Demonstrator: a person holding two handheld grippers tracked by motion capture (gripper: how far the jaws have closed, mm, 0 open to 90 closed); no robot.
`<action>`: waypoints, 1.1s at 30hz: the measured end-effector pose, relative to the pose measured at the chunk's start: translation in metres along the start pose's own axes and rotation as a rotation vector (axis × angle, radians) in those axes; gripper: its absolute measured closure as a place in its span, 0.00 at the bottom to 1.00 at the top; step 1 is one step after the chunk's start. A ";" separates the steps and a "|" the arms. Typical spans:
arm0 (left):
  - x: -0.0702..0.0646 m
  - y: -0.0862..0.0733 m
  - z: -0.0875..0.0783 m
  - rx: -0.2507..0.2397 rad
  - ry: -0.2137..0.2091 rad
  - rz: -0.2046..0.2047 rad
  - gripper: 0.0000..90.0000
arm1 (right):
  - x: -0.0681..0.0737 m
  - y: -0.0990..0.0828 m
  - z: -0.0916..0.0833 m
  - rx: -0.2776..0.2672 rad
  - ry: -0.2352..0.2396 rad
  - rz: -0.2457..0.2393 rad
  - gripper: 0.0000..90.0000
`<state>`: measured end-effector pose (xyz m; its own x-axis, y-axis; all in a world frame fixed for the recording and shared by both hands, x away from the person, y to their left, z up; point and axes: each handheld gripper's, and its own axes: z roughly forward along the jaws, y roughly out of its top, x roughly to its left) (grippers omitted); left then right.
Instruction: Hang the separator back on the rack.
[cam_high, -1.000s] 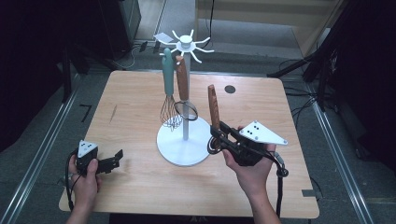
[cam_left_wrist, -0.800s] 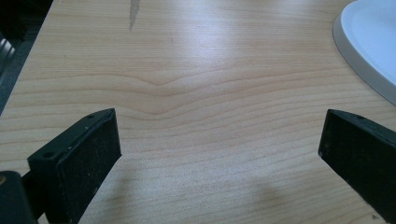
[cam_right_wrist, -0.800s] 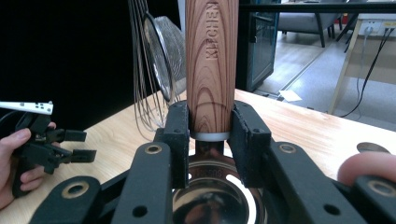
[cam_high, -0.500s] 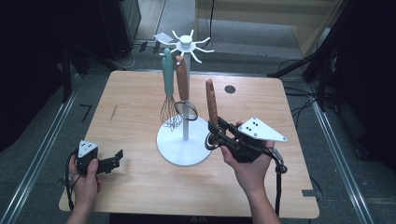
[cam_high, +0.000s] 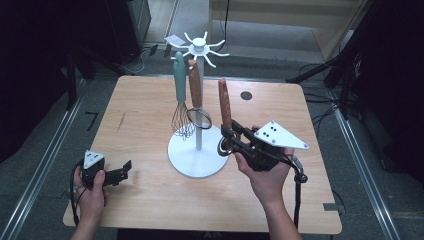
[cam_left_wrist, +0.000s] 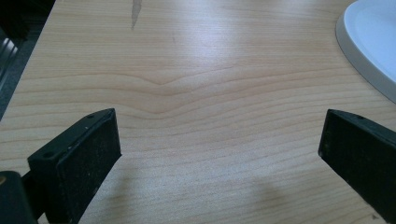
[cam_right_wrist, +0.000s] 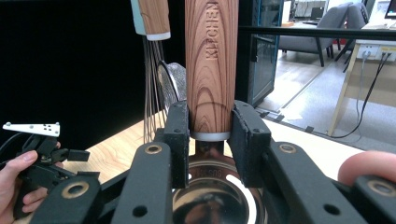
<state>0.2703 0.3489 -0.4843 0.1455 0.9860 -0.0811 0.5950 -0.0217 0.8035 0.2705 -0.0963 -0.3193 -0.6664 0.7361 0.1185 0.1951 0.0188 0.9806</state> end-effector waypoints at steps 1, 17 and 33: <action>0.000 0.000 0.000 0.000 -0.003 -0.002 0.00 | 0.001 0.000 0.000 0.000 -0.002 -0.001 0.80; 0.000 0.000 -0.001 -0.019 0.007 -0.001 0.00 | 0.004 0.011 0.002 -0.033 -0.010 -0.017 0.80; 0.001 0.000 -0.001 -0.017 0.006 -0.007 0.00 | 0.006 0.022 -0.002 -0.072 -0.013 -0.026 0.80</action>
<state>0.2697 0.3495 -0.4840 0.1363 0.9872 -0.0828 0.5827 -0.0123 0.8126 0.2695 -0.0933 -0.2963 -0.6608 0.7450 0.0916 0.1257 -0.0105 0.9920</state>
